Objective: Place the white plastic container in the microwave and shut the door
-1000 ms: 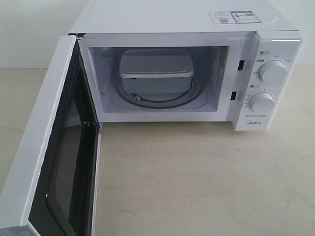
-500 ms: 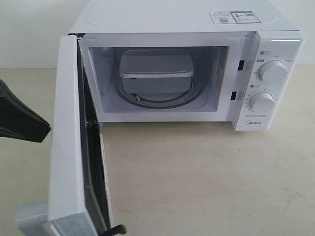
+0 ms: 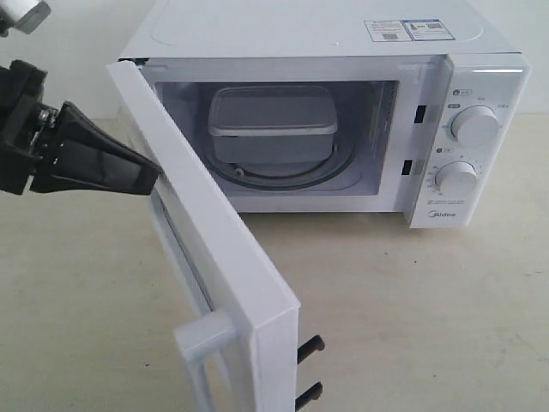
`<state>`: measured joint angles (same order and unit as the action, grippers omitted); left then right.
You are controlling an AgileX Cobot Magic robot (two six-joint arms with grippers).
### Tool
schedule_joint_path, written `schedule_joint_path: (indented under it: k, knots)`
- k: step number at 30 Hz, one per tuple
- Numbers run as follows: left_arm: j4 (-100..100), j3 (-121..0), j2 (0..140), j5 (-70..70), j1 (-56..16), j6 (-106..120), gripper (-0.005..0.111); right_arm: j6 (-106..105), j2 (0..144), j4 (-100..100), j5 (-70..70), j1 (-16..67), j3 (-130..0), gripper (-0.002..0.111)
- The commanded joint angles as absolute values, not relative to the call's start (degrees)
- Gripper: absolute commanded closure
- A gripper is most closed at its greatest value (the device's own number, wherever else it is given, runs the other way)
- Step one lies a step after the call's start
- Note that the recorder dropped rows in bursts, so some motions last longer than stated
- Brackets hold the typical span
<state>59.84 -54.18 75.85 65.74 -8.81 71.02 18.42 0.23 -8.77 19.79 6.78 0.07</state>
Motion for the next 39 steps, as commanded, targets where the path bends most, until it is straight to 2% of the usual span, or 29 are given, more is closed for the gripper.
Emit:
schedule_joint_path:
  k: [1,7,12,39]
  knots:
    - [62.42,-54.06,77.67,57.41,-12.07,74.1,0.102,18.39,0.0,-9.0,19.48,6.87,0.0,0.108]
    - [65.88,-55.98,81.95,42.39,-17.26,78.09,0.102,18.39,0.0,-9.0,19.48,6.87,0.0,0.108]
    - [68.05,-59.44,83.39,39.52,-17.36,78.22,0.102,18.39,0.0,-9.0,19.48,6.87,0.0,0.108]
    - [68.08,-60.53,83.39,41.62,-17.22,79.97,0.102,18.39,0.0,-9.0,19.66,6.87,0.0,0.108]
